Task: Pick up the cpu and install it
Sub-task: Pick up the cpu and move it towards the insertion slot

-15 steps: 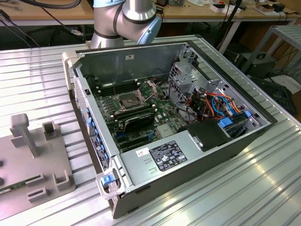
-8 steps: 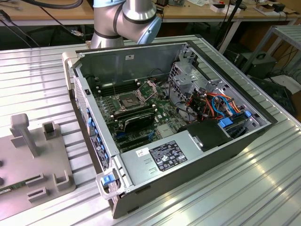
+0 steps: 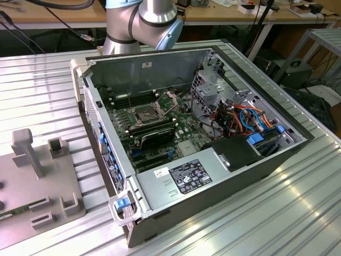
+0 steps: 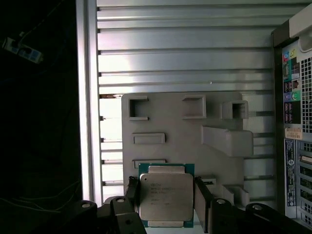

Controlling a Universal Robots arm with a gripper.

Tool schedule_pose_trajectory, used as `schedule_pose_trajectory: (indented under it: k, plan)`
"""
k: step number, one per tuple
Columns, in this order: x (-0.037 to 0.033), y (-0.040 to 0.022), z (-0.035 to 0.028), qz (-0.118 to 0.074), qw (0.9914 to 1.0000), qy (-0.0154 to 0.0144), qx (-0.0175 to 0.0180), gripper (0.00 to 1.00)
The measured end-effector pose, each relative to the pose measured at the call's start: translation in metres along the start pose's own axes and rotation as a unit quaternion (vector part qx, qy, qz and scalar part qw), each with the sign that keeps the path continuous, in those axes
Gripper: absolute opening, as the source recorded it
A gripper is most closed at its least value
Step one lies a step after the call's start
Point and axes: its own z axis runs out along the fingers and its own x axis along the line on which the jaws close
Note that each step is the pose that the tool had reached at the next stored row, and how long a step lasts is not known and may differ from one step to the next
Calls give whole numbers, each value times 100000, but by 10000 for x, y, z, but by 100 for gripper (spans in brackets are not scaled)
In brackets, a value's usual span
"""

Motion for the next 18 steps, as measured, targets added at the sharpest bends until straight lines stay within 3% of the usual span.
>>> schedule_pose_trajectory:
  k: [18]
  plan:
    - [0, 1, -26, 1, 100000, 3, 2, 55]
